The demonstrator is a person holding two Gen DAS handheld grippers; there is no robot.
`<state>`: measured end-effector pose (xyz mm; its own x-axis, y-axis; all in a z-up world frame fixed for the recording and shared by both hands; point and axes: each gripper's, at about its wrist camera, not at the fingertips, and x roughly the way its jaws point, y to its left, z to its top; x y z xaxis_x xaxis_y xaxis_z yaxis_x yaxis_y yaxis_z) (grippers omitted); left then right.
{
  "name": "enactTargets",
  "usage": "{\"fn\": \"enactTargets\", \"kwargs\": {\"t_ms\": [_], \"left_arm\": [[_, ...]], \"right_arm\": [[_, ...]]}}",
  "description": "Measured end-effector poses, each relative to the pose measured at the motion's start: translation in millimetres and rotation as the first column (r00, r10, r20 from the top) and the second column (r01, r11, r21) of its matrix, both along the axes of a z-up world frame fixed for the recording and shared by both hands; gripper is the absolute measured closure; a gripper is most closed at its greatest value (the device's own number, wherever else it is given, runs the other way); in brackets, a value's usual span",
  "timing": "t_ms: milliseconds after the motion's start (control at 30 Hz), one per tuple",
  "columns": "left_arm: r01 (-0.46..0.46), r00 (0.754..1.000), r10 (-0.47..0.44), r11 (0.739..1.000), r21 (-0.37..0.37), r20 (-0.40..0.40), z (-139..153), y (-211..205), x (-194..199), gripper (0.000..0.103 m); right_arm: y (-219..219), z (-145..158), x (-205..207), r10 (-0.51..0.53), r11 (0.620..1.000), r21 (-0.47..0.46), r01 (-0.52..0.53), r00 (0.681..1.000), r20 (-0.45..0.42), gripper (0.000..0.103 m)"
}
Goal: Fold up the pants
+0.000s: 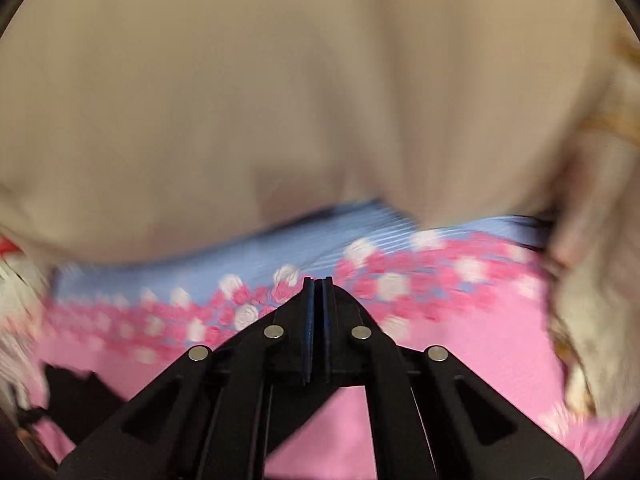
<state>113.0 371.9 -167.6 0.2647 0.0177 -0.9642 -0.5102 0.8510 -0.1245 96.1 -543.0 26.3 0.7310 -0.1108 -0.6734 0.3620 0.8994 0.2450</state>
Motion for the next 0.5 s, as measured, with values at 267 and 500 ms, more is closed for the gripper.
{"fn": "enactTargets", "kwargs": {"t_ms": [267, 500], "left_arm": [[-0.012, 0.999, 0.013, 1.0, -0.027, 0.041, -2, 5, -5, 0.032], [-0.024, 1.0, 0.024, 0.999, -0.026, 0.018, -3, 4, -1, 0.031]], "right_arm": [[-54, -122, -206, -0.208, 0.973, -0.011, 0.229, 0.859, -0.468, 0.09], [-4, -129, -231, -0.258, 0.903, 0.261, 0.343, 0.915, -0.309, 0.016]]}}
